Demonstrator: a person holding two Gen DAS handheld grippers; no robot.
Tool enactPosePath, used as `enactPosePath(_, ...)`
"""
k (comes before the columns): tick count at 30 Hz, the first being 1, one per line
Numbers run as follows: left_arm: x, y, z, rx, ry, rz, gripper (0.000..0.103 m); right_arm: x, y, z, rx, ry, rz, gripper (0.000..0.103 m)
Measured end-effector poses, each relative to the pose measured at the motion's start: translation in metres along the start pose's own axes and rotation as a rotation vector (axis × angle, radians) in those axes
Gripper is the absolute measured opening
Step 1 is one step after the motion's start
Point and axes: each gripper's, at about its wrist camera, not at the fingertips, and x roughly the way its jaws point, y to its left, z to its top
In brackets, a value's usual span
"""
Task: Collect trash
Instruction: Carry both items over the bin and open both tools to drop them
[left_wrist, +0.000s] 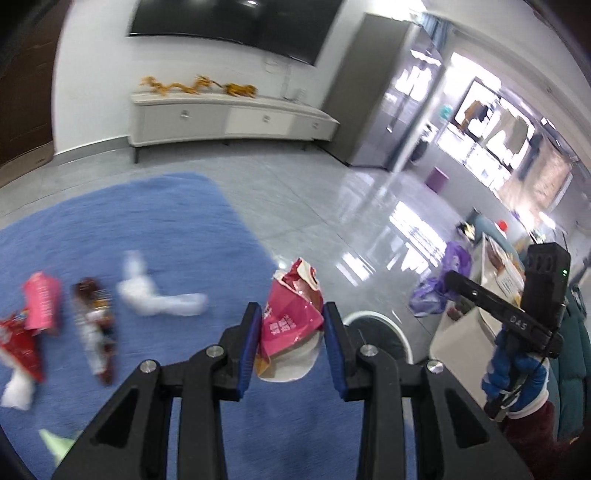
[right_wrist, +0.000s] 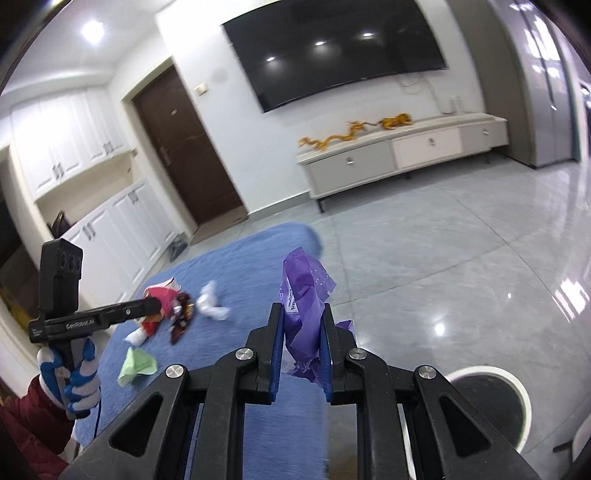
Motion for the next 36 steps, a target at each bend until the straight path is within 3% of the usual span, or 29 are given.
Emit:
enactPosePath(8,0.087,-0.103,0.006,0.116,0.128,-0.096,0.032,-0.032,-0.086,-0.024,0.143,-0.016,-0.113,0.017)
enactPosePath(16,0.167,-0.168,-0.002,0.174,0.252,-0.113,0.032,-0.036,-0.150,-0.053,0.277,0.024,-0.182,0.018)
enactPosePath(24,0.219,-0.185,-0.009,0.129,0.324,-0.138,0.033,-0.018,-0.192,-0.077,0.389,0.064,-0.215,0.020)
enactPosePath(33,0.244,-0.197,-0.005,0.069,0.347,-0.202,0.035,-0.009,-0.217,-0.096,0.441,0.099,-0.258,0.022)
enactPosePath(36,0.248,-0.199,-0.006,0.041,0.360,-0.229,0.047,-0.009,-0.222,-0.100,0.455,0.104,-0.278,0.032)
